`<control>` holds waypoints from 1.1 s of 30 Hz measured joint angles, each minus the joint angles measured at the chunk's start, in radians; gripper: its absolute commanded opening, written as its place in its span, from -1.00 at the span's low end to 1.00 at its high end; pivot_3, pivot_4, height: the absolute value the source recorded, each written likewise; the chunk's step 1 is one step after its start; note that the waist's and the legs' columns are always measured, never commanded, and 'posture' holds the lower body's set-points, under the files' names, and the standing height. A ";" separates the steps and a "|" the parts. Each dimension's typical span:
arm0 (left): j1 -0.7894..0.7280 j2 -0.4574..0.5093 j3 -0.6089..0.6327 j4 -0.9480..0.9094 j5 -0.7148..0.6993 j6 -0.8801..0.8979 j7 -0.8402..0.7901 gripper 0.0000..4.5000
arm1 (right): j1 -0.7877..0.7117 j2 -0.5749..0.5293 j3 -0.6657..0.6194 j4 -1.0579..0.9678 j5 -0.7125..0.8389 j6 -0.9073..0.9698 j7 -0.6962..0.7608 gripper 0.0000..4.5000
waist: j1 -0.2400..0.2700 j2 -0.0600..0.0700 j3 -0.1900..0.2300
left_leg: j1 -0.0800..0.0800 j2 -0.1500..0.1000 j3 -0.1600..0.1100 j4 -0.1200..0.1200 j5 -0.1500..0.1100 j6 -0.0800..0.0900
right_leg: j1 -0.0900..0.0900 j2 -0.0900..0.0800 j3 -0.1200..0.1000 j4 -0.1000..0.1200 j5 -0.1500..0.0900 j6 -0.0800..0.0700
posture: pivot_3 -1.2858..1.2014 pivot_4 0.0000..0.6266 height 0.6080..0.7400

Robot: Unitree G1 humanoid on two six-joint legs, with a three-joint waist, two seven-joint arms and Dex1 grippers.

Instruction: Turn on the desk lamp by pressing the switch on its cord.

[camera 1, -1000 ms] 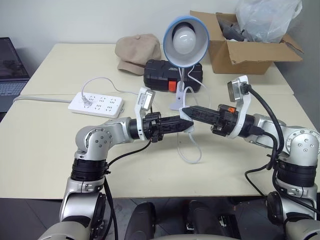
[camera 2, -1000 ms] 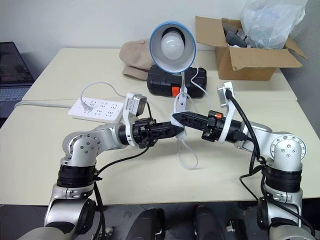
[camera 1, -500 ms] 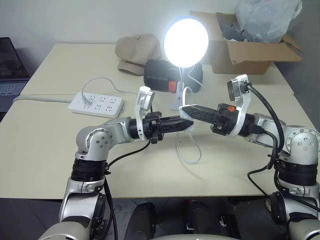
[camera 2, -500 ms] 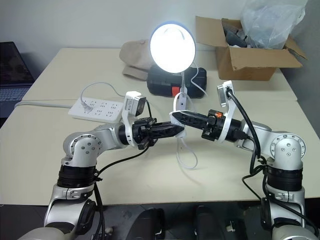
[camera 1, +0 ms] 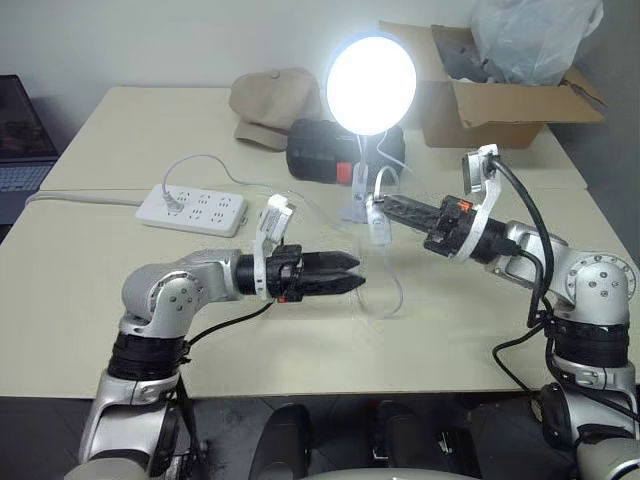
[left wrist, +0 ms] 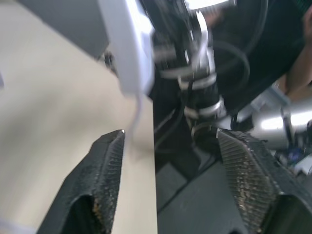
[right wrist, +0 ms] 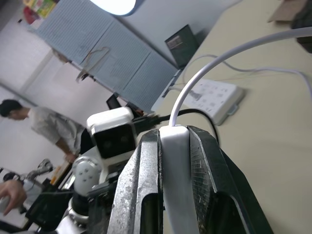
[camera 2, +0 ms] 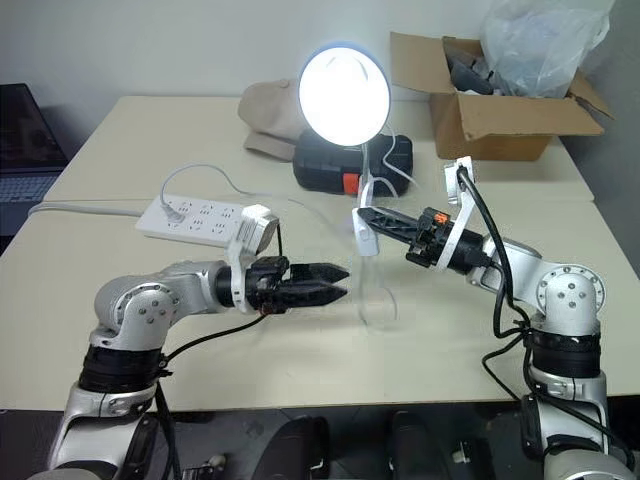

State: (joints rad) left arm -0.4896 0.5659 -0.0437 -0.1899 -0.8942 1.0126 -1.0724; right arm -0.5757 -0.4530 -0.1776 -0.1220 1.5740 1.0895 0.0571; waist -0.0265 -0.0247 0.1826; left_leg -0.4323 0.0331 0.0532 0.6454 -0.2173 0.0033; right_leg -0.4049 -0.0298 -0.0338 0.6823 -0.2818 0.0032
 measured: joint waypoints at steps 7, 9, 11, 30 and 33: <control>0.096 0.087 -0.039 -0.123 0.110 -0.136 -0.034 1.00 | 0.015 0.038 0.025 0.106 -0.194 -0.040 -0.073 -0.82 | 0.001 0.000 0.000 | 0.000 0.000 0.000 0.000 0.000 0.000 | 0.000 0.000 0.001 0.000 0.000 0.000 | 0.03 -0.52 1.00; 0.118 0.102 -0.041 -0.141 0.126 -0.157 -0.032 1.00 | 0.014 0.052 0.034 0.120 -0.232 -0.042 -0.085 -0.82 | 0.001 0.000 0.000 | 0.000 0.000 0.000 0.000 0.000 0.000 | 0.000 0.000 0.001 0.000 0.000 0.000 | 0.03 -0.52 1.00; 0.154 0.141 -0.043 -0.167 0.160 -0.187 -0.033 1.00 | 0.017 0.068 0.045 0.150 -0.295 -0.041 -0.114 -0.82 | -0.001 0.000 0.000 | 0.000 0.001 0.001 0.000 0.000 0.000 | 0.000 0.000 0.001 0.000 0.000 0.000 | 0.03 -0.52 1.00; 0.293 0.164 -0.087 -0.157 0.386 -0.477 -0.030 1.00 | 0.059 0.192 0.000 0.119 -0.472 0.060 -0.253 -0.32 | 0.000 0.000 0.000 | 0.000 0.001 0.001 -0.001 0.000 0.000 | 0.000 0.000 0.000 0.000 0.000 0.000 | 0.03 -0.52 1.00; 0.299 0.165 -0.087 -0.157 0.386 -0.478 -0.033 1.00 | 0.059 0.204 -0.011 0.120 -0.497 0.055 -0.256 0.02 | 0.000 0.000 0.000 | 0.000 0.001 0.001 -0.001 0.000 0.000 | 0.000 0.000 0.001 -0.001 0.000 0.000 | 0.03 -0.52 1.00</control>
State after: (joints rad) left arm -0.1907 0.7305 -0.1304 -0.3471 -0.5083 0.5342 -1.1050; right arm -0.5169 -0.2494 -0.1881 -0.0024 1.0766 1.1449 -0.1988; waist -0.0265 -0.0247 0.1824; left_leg -0.4322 0.0341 0.0540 0.6447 -0.2175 0.0035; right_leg -0.4054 -0.0297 -0.0332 0.6816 -0.2817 0.0031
